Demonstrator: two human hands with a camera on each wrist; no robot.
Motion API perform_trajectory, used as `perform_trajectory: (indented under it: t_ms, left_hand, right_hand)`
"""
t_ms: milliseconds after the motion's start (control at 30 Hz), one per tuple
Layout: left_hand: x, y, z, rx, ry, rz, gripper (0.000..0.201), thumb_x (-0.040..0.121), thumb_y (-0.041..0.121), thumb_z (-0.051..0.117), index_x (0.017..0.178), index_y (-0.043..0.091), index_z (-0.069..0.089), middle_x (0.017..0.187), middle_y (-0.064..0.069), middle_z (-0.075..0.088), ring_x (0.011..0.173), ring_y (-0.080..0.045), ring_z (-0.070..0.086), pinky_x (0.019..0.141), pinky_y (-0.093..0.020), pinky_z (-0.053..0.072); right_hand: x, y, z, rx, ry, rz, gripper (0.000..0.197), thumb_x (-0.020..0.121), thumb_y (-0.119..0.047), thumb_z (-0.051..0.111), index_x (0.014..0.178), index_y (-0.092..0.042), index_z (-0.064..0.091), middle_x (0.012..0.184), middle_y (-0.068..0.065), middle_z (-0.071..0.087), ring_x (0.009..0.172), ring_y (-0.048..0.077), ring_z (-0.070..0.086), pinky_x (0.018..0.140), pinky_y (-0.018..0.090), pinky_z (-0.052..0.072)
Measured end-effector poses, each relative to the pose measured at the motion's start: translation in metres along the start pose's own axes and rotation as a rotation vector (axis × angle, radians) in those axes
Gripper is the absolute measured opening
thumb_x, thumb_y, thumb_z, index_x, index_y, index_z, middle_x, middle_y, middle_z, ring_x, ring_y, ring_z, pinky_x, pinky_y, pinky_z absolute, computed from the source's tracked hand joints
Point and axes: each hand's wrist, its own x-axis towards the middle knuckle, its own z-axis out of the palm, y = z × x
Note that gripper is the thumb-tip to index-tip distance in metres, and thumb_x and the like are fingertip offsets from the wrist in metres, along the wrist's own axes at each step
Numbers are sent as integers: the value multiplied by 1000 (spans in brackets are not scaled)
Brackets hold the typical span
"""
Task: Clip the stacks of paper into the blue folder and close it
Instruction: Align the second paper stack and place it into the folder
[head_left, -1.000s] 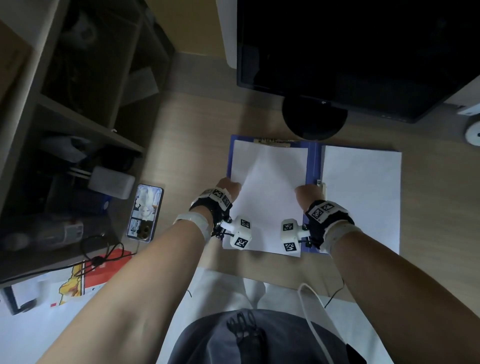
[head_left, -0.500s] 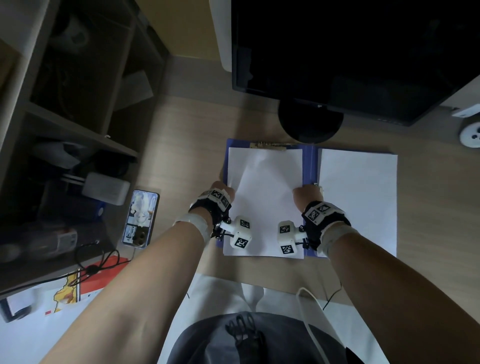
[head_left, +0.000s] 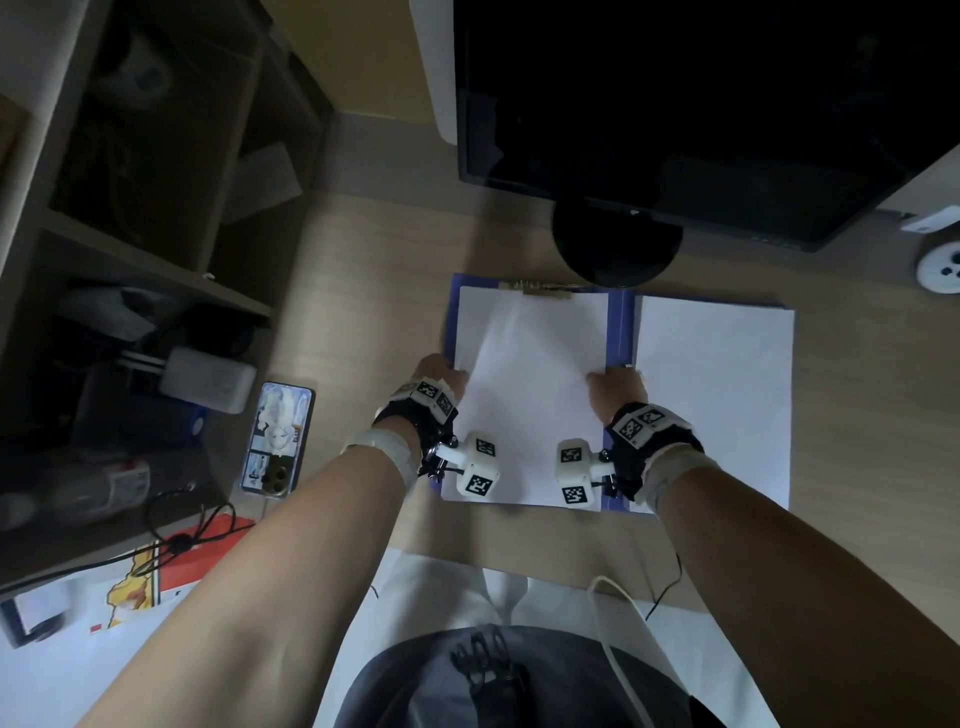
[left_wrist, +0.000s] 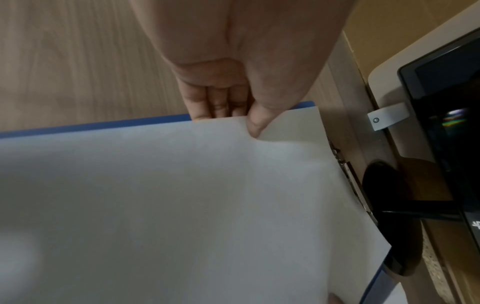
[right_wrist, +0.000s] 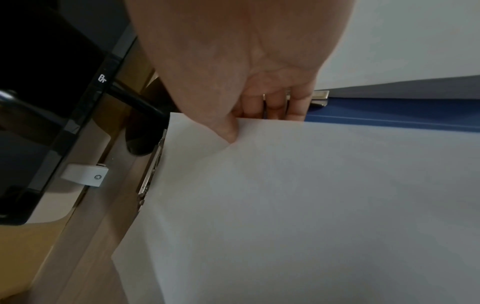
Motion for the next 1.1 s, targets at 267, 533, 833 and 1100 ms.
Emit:
perform_trajectory:
  t_ms: [267,533,833,1100]
  left_hand:
    - [2,1,-1,-68,27,46,16,87,13,53,90,15,68,91,-9,66,81,-29,60,78,-33,51]
    - [3,10,-2,-322,64,-35,25,85,16,60,109,10,68,107,-11,67,105,-32,61,97,-37,49]
    - [3,12,-6,-320,2,-17,45,84,21,61,128,14,59,122,-16,64,110,-33,60,100,-41,48]
    - [9,19,-5,-481,-50,-10,14,86,11,52,72,12,54,64,-7,47,49,-17,49,50,-24,44]
  right_hand:
    - [12,10,2,285,68,67,18,88,-13,54,93,-7,70,82,7,62,74,27,55,65,26,39]
    - [7,-1,-1,386,149,74,19,84,-10,53,86,-5,71,89,10,71,76,28,60,64,25,39]
    - [12,3,-5,457,184,189,32,92,-10,46,108,-15,73,116,11,69,106,34,63,76,25,41]
    - [32,-27,-24,619,100,50,46,87,-19,55,132,-18,57,128,6,63,114,27,62,97,31,49]
